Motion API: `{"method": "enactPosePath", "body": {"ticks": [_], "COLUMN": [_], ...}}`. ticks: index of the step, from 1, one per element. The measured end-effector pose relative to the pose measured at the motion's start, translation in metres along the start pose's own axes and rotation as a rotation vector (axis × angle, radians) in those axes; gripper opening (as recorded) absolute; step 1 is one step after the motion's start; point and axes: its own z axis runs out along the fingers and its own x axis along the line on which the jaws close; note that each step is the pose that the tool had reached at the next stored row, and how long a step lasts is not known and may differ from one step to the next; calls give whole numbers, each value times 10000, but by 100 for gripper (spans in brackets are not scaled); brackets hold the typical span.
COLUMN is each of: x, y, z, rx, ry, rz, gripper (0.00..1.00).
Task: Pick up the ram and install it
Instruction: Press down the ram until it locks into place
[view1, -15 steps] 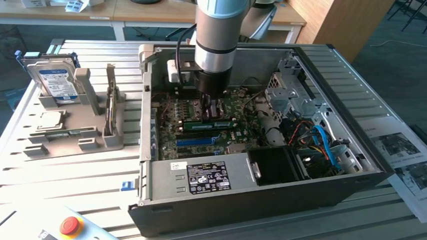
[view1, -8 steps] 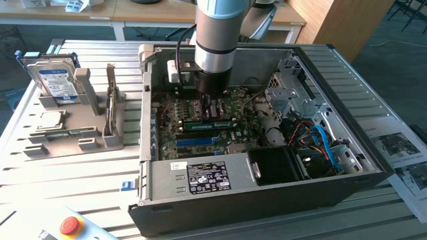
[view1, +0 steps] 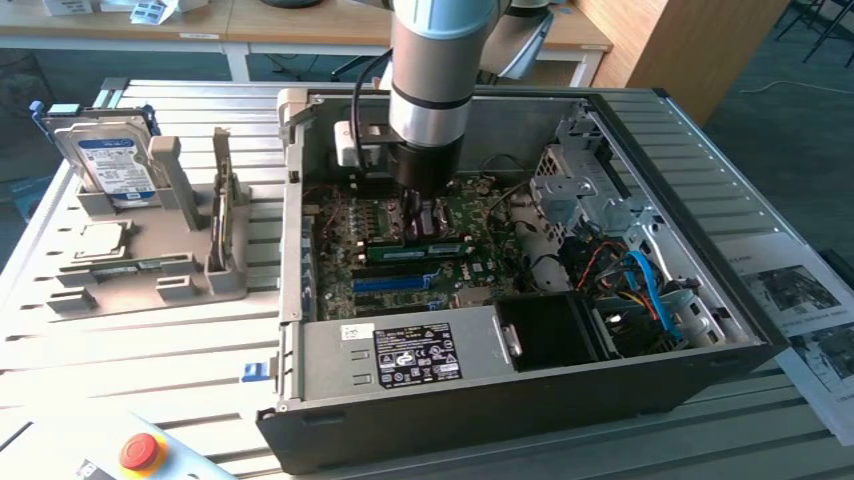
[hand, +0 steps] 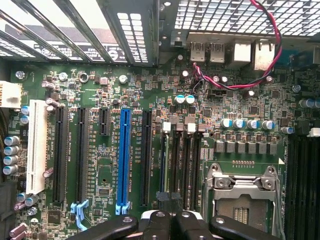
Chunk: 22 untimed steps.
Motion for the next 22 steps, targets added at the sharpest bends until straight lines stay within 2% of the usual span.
{"method": "enactPosePath", "body": {"ticks": [15,18,22], "x": [0,-3,-1], "y": [5,4,5], "z": [25,10,-51], "rx": [34,46,34], "ry": [-1,-17,-3], "rz": [-1,-1,0], "gripper": [10,10,10]}}
